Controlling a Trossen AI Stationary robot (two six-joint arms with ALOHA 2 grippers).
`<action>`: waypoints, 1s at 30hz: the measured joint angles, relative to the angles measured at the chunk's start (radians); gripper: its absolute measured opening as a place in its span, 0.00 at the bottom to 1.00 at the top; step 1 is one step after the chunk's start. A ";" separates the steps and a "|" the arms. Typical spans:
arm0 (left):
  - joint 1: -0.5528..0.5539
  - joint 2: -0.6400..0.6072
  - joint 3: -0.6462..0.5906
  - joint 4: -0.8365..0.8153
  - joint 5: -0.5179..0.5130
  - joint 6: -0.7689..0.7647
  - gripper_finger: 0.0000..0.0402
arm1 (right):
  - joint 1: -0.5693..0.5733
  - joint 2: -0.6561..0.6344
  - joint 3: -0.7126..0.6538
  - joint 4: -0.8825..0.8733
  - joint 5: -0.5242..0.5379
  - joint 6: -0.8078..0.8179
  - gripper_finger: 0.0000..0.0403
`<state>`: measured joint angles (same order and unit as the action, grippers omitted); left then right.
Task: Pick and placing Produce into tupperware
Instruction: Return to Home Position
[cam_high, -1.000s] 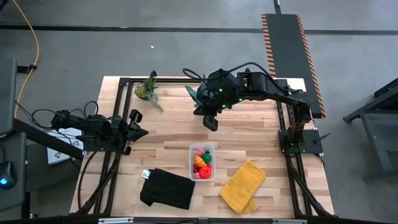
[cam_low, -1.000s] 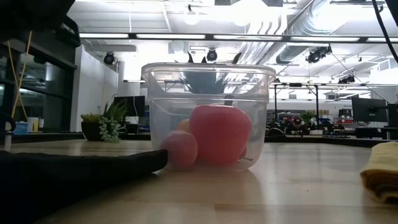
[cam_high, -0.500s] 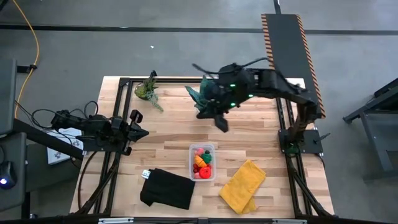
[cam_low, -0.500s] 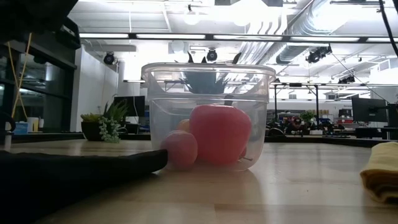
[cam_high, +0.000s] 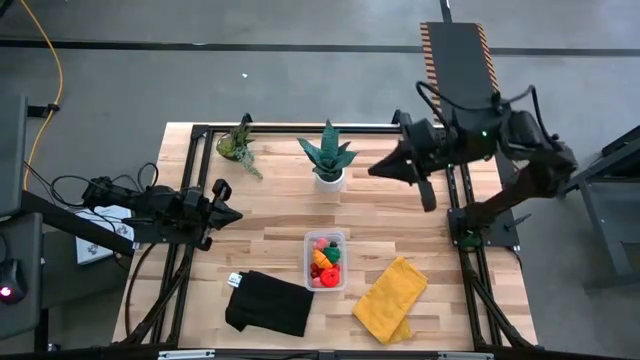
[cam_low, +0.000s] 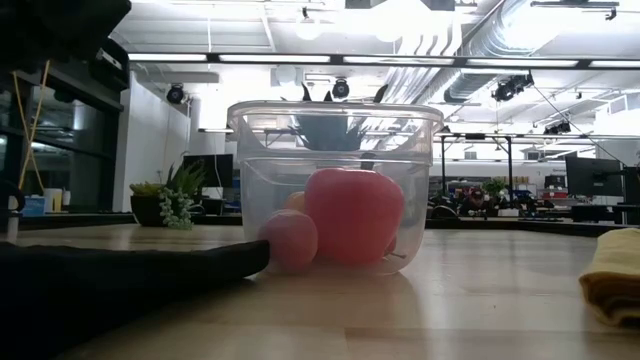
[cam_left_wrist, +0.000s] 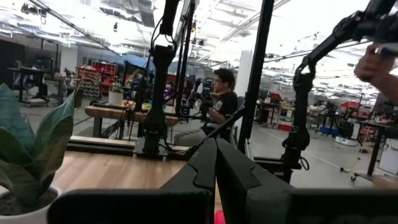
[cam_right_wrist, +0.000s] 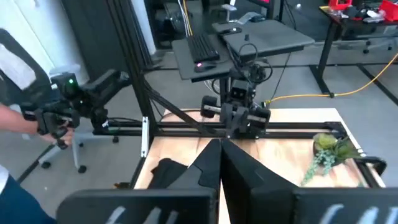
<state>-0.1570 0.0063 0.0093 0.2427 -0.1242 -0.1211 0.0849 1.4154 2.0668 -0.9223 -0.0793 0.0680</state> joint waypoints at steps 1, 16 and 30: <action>0.000 0.000 0.000 0.001 0.000 -0.003 0.00 | 0.005 -0.041 -0.077 0.046 0.000 0.009 0.00; 0.000 0.000 0.000 -0.131 -0.007 -0.070 0.00 | 0.016 -0.754 -1.233 0.952 0.001 0.220 0.00; 0.000 0.000 0.000 -0.208 0.000 -0.215 0.00 | 0.014 -1.108 -1.694 1.221 0.102 0.285 0.00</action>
<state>-0.1574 0.0063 0.0097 0.0350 -0.1241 -0.3366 0.0986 0.3073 0.3728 0.2986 0.0226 0.3532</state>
